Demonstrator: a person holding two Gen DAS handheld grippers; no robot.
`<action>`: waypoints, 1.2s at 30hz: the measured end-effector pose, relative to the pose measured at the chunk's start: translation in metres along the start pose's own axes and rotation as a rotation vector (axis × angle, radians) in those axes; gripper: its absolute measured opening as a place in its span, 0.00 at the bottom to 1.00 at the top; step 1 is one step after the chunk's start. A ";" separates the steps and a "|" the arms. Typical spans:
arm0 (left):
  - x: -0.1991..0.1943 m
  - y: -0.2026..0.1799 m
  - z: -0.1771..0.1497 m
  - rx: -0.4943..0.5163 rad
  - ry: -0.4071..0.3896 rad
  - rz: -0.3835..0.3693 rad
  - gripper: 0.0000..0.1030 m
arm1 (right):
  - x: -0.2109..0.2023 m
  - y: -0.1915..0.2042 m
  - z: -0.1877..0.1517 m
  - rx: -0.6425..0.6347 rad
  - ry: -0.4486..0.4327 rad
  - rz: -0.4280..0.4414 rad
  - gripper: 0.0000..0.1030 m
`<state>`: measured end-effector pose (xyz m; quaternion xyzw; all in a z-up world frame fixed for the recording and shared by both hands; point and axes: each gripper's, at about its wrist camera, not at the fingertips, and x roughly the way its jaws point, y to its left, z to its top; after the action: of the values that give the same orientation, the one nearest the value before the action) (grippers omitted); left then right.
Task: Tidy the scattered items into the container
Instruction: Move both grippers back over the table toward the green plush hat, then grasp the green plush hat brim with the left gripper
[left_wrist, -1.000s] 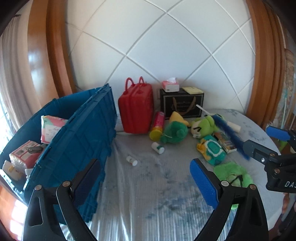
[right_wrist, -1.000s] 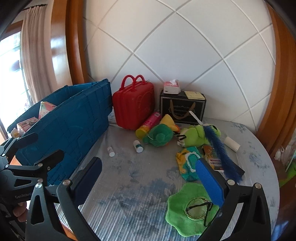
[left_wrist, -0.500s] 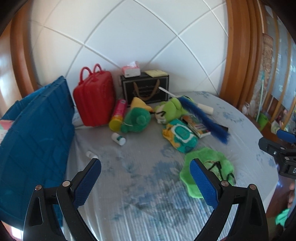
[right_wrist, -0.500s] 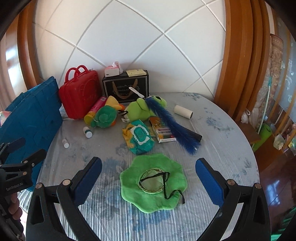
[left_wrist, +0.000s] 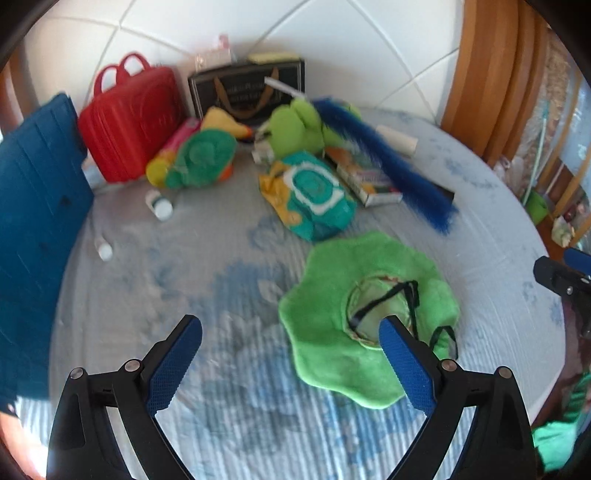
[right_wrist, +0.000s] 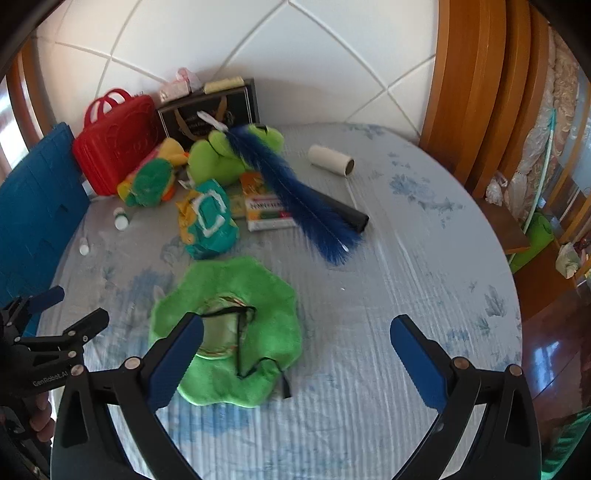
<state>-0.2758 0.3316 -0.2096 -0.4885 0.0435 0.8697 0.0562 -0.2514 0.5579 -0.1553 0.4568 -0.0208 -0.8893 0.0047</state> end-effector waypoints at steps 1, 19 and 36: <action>0.012 -0.005 -0.004 -0.013 0.032 0.000 0.95 | 0.010 -0.006 -0.002 -0.003 0.023 0.003 1.00; 0.117 -0.027 -0.030 -0.144 0.169 0.009 1.00 | 0.116 -0.032 -0.040 -0.024 0.175 0.110 1.00; 0.073 -0.022 -0.012 -0.099 0.053 0.034 0.27 | 0.120 -0.019 -0.027 -0.047 0.177 0.131 1.00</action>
<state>-0.2999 0.3560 -0.2788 -0.5127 0.0100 0.8583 0.0162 -0.2995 0.5723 -0.2691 0.5311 -0.0294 -0.8434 0.0752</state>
